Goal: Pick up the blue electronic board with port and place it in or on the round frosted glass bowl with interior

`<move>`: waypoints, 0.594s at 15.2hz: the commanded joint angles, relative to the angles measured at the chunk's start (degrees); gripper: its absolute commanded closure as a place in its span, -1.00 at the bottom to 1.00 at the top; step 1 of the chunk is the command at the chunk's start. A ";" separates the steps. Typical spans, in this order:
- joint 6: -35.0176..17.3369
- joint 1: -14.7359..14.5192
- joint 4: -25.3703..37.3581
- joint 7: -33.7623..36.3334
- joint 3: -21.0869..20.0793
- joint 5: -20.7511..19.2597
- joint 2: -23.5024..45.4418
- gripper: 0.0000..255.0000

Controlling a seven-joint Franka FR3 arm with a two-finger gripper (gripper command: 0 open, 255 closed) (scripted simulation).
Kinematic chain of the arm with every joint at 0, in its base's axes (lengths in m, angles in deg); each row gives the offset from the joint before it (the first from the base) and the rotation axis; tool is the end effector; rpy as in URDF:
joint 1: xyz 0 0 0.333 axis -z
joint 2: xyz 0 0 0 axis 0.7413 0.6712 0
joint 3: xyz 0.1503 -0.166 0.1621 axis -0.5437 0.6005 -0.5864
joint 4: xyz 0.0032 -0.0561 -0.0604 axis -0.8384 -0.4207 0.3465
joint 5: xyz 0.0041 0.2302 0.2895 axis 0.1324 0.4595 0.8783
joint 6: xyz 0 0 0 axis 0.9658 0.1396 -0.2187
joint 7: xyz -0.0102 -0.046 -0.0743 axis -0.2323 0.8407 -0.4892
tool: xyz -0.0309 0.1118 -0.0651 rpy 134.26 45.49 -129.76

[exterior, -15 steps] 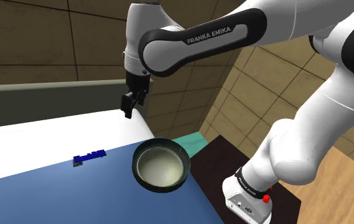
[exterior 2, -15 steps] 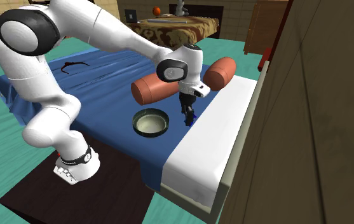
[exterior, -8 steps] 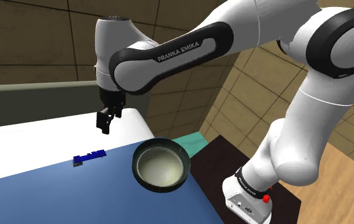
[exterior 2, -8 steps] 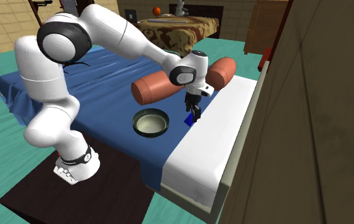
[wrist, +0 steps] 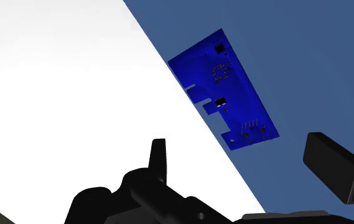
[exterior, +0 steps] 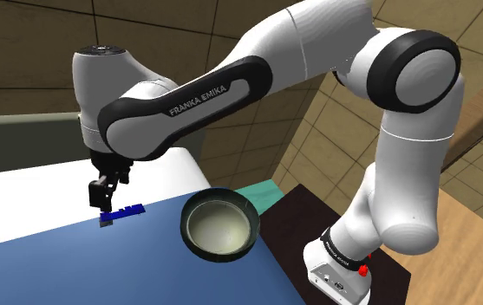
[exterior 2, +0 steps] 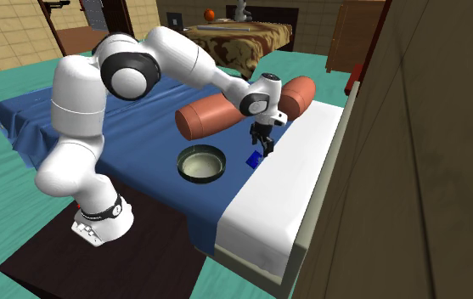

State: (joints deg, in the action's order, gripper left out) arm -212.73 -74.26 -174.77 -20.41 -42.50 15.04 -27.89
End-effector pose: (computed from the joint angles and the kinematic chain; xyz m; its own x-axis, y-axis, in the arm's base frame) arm 0.4517 0.4138 0.2561 0.7150 0.6990 -0.0148 0.6964 -0.7139 -0.0731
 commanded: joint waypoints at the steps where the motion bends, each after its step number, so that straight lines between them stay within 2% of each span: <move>1: -0.18 -1.42 3.08 -0.34 -0.48 -0.83 3.31 -1.00; 2: -0.14 -2.15 4.68 -0.48 -0.68 -1.24 4.88 -1.00; 9: -4.08 -2.86 3.82 0.10 -0.03 -2.19 8.02 -1.00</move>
State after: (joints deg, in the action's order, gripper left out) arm -216.39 -77.00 -171.00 -20.40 -42.62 12.98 -20.33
